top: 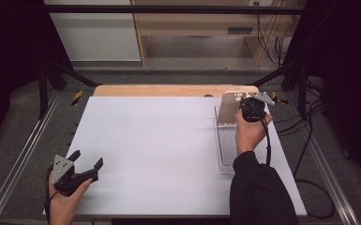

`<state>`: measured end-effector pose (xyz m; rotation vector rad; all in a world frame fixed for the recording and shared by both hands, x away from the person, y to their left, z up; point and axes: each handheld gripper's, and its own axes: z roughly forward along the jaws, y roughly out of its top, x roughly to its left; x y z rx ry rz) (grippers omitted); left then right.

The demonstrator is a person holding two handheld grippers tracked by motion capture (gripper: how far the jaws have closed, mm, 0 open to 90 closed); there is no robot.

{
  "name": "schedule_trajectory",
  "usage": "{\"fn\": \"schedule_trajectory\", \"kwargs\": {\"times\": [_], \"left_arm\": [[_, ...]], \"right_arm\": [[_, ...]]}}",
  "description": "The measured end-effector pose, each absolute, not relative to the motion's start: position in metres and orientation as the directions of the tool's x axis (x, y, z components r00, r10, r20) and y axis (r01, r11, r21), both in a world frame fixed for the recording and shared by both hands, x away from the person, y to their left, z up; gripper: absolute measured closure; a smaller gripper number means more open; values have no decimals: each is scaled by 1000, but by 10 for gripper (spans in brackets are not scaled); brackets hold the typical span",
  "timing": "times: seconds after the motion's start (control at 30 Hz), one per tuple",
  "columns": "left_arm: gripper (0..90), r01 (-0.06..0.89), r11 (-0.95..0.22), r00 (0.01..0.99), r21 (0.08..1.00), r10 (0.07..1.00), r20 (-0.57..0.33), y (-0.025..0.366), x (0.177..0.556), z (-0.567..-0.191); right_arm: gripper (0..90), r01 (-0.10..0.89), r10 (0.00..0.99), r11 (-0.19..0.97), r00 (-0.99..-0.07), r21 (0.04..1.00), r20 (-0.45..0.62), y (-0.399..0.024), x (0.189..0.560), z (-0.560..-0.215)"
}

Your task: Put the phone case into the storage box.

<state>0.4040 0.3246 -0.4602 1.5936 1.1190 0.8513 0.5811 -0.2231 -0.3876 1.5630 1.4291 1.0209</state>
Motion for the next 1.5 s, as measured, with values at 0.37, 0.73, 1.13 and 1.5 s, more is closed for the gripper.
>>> {"fn": "schedule_trajectory", "kwargs": {"times": [0.37,0.73,1.13,1.5], "left_arm": [[89,260,-103,334,960,943,11,324,404,-460],[78,257,-101,346,961,938,6,324,404,-460],[53,246,-103,364,964,931,6,323,404,-460],[54,248,-110,370,962,929,11,320,404,-461]], "right_arm": [[875,385,997,-75,51,920,60,-222,582,-389],[875,388,997,-77,52,919,62,-222,583,-390],[875,394,997,-80,53,915,64,-222,586,-393],[875,398,996,-80,59,914,62,-221,588,-395]]}}
